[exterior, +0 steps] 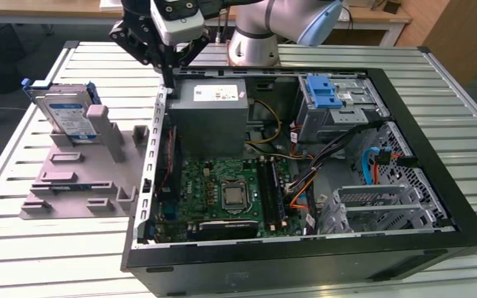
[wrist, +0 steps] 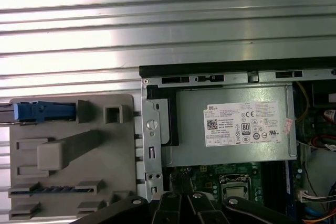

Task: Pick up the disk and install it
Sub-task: 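Reach for the disk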

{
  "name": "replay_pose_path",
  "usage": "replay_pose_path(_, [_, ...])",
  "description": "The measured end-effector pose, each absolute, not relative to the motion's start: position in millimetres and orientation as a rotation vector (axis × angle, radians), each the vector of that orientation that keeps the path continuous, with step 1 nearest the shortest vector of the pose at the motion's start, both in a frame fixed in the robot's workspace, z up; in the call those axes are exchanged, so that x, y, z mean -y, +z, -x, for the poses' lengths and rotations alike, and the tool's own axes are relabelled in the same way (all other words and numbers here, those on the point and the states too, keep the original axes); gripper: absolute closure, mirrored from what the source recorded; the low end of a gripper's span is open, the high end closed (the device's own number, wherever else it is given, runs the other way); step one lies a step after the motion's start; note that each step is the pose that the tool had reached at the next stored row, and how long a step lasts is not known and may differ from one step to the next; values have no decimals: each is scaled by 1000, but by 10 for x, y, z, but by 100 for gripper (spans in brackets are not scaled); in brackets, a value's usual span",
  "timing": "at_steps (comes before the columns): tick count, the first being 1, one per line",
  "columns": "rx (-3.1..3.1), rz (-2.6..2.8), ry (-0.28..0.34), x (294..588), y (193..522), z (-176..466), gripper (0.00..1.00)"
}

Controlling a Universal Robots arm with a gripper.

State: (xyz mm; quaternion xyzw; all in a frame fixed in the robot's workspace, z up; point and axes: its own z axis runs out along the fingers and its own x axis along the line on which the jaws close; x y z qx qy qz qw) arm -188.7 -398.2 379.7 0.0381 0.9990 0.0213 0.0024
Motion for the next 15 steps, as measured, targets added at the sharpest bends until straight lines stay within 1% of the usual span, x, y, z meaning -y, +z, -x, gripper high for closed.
replay_pose_path(15, [-3135, -120, 67, 3983, 3782, 1957, 89])
